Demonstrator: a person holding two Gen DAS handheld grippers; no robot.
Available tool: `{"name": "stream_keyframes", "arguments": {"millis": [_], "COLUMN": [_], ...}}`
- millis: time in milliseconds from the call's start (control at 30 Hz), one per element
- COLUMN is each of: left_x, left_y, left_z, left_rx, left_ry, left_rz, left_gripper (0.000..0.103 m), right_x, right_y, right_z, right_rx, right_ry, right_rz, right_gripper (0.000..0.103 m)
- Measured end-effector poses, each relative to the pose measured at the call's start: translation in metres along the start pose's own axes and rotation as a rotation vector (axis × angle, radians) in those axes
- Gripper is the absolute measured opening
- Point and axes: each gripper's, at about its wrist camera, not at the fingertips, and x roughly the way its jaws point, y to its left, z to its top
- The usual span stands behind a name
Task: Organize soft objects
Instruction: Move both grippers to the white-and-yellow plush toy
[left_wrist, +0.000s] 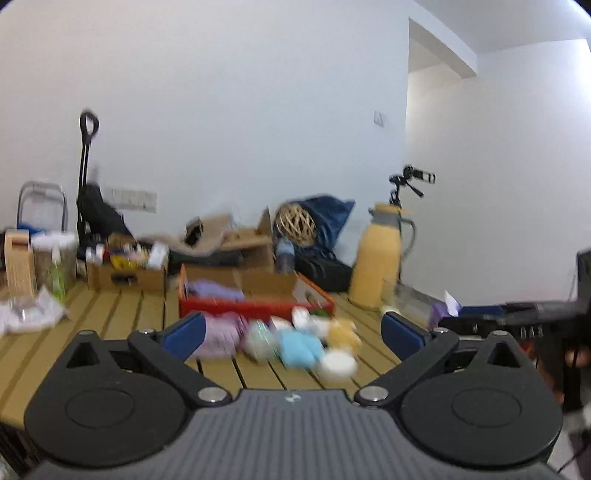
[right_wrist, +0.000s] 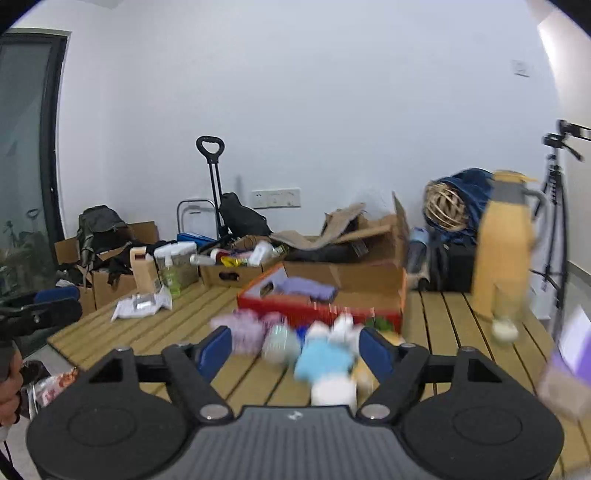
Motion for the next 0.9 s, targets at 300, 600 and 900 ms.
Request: {"name": "stream_keyframes", "arguments": {"millis": [300, 600, 900], "left_x": [0.022, 0.112, 0.235], "left_y": [-0.001, 0.002, -0.007], "left_z": [-0.019, -0.032, -0.017], "left_rx": [0.01, -0.002, 0.056], "left_ry": [0.077, 0.192, 0.264], "left_rz": [0.017, -0.023, -0.077], "left_gripper": [0.103, 0.103, 0.079], "right_x": [0.003, 0.075, 0.199], "right_y": [0.009, -0.032, -0.076], "right_z": [-0.058, -0.071, -0.044], "right_rx": [0.077, 0.199, 0.234], "right_ry": [0.043, 0.068, 0.044], "right_rz": [-0.068, -0.17, -0.24], "right_gripper": [0.083, 0.083, 0.077]}}
